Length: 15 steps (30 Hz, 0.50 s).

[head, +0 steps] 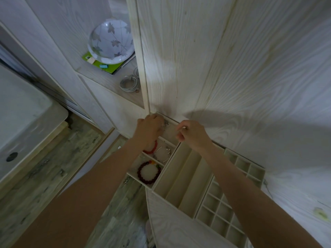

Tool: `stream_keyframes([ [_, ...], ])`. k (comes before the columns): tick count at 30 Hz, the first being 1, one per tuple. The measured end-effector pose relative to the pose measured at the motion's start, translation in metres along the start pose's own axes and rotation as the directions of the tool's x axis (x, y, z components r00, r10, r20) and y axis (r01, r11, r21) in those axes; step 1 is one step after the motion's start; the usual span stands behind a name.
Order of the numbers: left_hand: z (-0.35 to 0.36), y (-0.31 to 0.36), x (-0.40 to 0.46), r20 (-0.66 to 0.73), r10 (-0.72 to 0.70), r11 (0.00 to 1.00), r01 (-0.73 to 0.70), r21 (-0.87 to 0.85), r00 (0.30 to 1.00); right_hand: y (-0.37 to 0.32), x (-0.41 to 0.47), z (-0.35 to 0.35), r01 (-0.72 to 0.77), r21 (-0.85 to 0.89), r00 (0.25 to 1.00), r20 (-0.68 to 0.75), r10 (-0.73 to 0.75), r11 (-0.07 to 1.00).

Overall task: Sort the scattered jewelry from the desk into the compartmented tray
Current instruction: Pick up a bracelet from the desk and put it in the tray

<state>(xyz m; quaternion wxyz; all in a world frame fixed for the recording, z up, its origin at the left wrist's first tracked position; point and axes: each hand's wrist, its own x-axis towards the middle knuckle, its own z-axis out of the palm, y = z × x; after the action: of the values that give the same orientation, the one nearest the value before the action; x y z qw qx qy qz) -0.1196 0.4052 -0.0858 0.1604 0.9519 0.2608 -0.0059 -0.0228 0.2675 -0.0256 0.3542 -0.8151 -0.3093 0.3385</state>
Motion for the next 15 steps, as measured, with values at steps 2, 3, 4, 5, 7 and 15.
stream_keyframes([
  [2, -0.002, -0.004, -0.002, -0.098, -0.015, 0.999, 0.011, -0.041, 0.995, -0.004, 0.001, -0.001, 0.069, -0.08, 0.997, 0.031, -0.067, 0.994],
  [3, -0.003, -0.006, -0.004, -0.136, -0.032, 0.998, 0.026, -0.051, 0.99, -0.006, 0.002, -0.002, 0.096, -0.106, 0.995, 0.042, -0.092, 0.99],
  [4, -0.003, -0.009, -0.005, -0.159, -0.058, 0.997, 0.049, -0.059, 0.986, -0.007, 0.004, -0.002, 0.113, -0.124, 0.993, 0.056, -0.106, 0.986],
  [5, -0.004, -0.011, -0.006, -0.168, -0.085, 0.995, 0.074, -0.071, 0.982, -0.008, 0.006, -0.002, 0.12, -0.138, 0.991, 0.071, -0.111, 0.983],
  [7, -0.005, -0.016, -0.007, -0.142, -0.114, 0.989, 0.1, -0.106, 0.983, -0.011, 0.01, -0.001, 0.128, -0.193, 0.989, 0.099, -0.11, 0.973],
  [15, -0.006, -0.027, -0.012, 0.071, 0.032, 0.999, -0.031, -0.018, 0.997, -0.009, 0.026, 0.014, 0.226, -0.562, 0.97, 0.056, -0.236, 0.795],
])
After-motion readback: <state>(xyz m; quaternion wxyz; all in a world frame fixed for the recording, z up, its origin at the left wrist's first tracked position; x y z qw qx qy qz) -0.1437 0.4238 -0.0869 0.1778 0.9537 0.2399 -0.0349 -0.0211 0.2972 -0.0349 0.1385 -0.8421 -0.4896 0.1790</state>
